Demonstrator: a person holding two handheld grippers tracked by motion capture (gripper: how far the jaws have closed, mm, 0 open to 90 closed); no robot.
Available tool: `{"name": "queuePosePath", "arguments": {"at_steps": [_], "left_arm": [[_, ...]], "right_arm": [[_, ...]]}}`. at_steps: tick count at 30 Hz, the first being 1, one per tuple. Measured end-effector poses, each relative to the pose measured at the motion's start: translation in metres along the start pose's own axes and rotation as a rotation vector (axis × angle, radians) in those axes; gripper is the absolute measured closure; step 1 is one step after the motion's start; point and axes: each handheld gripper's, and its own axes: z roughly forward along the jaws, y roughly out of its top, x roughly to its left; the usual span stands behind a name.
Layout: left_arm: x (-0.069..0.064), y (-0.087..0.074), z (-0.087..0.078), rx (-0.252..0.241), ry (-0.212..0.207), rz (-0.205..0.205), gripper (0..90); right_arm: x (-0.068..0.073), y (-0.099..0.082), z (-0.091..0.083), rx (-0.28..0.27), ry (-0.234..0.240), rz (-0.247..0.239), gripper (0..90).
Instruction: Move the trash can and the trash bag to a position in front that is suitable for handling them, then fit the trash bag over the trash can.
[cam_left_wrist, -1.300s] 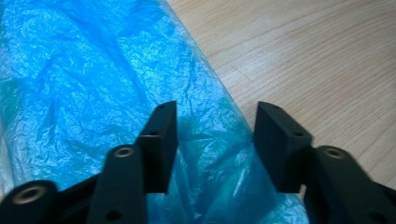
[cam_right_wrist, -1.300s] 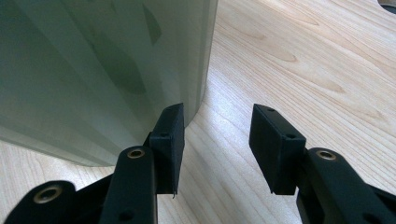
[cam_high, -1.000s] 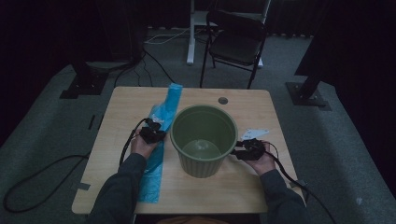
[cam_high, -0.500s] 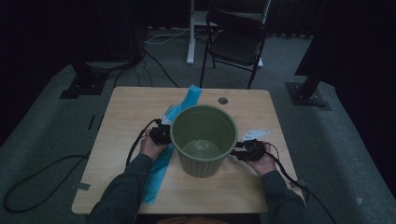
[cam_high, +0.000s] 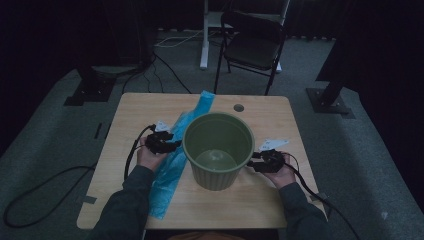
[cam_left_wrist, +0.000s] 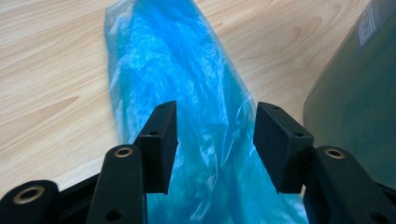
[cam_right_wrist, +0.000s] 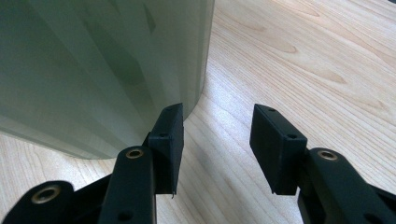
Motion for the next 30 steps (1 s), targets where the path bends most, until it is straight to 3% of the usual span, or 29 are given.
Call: {"name": "queuePosePath", "arguments": {"at_steps": [10, 16, 26, 30], "left_arm": [[0.004, -0.015, -0.013, 0.044, 0.015, -0.006, 44.9], [0.009, -0.017, -0.008, 0.05, -0.004, -0.034, 40.2], [0.025, -0.027, 0.01, 0.137, 0.021, -0.072, 34.8], [0.028, -0.029, 0.014, 0.148, 0.009, -0.09, 34.8]], "right_arm": [[0.0, 0.001, 0.001, 0.002, 0.005, -0.009, 54.0], [0.0, 0.001, 0.005, 0.011, 0.009, -0.01, 53.9], [0.001, 0.001, 0.006, 0.022, 0.014, -0.016, 53.8], [0.001, 0.001, 0.007, 0.025, 0.013, -0.016, 53.7]]}}
